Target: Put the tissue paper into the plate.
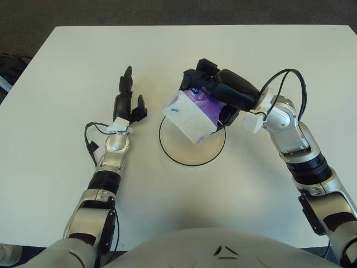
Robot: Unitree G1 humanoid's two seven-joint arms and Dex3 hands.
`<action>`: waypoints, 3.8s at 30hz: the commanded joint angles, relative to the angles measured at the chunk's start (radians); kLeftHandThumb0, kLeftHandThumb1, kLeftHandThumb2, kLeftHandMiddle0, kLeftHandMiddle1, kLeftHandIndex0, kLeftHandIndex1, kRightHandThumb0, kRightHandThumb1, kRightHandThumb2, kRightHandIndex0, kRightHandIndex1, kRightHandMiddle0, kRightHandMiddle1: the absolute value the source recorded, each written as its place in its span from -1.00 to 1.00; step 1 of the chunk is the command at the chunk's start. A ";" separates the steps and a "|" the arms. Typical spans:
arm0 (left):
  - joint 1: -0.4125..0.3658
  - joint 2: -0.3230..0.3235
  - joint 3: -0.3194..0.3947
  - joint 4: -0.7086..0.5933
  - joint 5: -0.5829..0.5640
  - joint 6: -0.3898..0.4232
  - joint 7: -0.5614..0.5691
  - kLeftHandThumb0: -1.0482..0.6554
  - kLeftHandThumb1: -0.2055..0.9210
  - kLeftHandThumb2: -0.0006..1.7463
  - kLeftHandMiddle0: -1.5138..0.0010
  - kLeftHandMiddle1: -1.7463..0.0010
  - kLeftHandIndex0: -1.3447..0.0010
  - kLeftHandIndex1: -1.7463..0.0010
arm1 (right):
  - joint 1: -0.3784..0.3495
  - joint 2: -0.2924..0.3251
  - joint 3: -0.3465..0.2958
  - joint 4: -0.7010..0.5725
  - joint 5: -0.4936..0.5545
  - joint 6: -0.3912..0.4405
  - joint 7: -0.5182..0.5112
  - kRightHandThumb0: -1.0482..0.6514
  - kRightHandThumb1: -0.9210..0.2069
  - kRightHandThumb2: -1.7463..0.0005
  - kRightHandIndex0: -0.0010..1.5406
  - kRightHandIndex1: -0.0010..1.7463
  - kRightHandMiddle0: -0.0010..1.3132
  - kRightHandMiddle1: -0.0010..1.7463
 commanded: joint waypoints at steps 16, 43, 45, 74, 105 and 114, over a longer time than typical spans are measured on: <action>0.186 -0.032 -0.025 0.241 0.035 -0.039 -0.013 -0.74 1.00 0.06 0.81 1.00 1.00 0.60 | 0.030 -0.013 -0.004 -0.019 -0.012 -0.069 0.007 0.14 0.08 -0.46 0.55 1.00 0.40 1.00; 0.227 -0.057 -0.036 0.173 0.008 -0.069 -0.041 -0.73 1.00 0.13 0.81 1.00 1.00 0.69 | 0.014 -0.107 0.008 -0.021 -0.283 -0.211 -0.015 -0.98 -0.99 0.27 -0.99 -0.96 -0.99 -0.94; 0.229 -0.057 -0.034 0.169 0.006 -0.055 -0.044 -0.73 1.00 0.14 0.81 1.00 1.00 0.69 | 0.011 -0.111 0.009 -0.019 -0.294 -0.217 -0.015 -0.99 -1.00 0.27 -1.00 -0.98 -1.00 -0.97; 0.248 -0.065 -0.037 0.120 0.032 0.093 -0.017 -0.84 1.00 0.11 0.94 1.00 1.00 0.76 | -0.015 -0.136 0.000 0.038 -0.258 -0.274 0.026 -1.00 -1.00 0.36 -1.00 -1.00 -1.00 -1.00; 0.221 -0.078 -0.028 0.176 0.032 -0.017 -0.003 -0.70 1.00 -0.01 0.83 0.97 1.00 0.60 | -0.059 -0.013 -0.149 0.166 -0.247 -0.122 -0.181 -1.00 -1.00 0.13 -1.00 -1.00 -1.00 -1.00; 0.219 -0.091 -0.017 0.180 0.008 -0.018 -0.013 -0.68 1.00 0.01 0.80 0.96 1.00 0.61 | -0.071 0.046 -0.230 0.278 -0.273 -0.081 -0.423 -1.00 -1.00 0.07 -1.00 -1.00 -1.00 -1.00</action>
